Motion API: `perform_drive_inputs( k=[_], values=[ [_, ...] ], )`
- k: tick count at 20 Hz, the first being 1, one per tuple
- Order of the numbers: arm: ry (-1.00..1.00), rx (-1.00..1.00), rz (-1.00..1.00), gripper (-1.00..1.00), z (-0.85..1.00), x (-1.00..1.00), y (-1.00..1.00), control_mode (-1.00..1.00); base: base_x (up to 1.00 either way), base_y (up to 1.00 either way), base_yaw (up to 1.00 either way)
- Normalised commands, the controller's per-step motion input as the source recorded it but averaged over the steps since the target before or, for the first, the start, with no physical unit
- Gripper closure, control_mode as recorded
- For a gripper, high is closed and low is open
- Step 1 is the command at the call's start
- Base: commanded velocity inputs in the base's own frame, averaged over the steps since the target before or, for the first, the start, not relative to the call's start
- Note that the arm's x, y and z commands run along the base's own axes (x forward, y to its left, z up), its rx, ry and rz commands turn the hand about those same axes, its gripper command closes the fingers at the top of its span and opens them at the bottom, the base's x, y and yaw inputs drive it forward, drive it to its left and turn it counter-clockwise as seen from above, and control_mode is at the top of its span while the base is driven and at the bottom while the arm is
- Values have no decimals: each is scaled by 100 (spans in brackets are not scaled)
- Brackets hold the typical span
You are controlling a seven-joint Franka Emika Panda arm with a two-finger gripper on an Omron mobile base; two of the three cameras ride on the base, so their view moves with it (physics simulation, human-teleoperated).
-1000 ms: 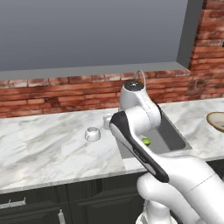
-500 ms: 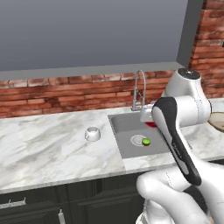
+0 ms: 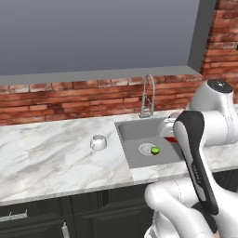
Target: Clear the mugs and bowl far away from the sink.
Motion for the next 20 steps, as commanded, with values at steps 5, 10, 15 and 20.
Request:
perform_drive_inputs(
  k=[5, 10, 15, 20],
  values=[
    [0, 0, 0, 100, 0, 0, 0, 100, -57, 4, 19],
    [0, 0, 0, 100, 0, 0, 0, 100, -18, -6, 79],
    [0, 0, 0, 100, 0, 0, 0, 100, -8, -4, 94],
    [0, 0, 0, 100, 0, 0, 0, 100, -26, 0, 99]
  ],
)
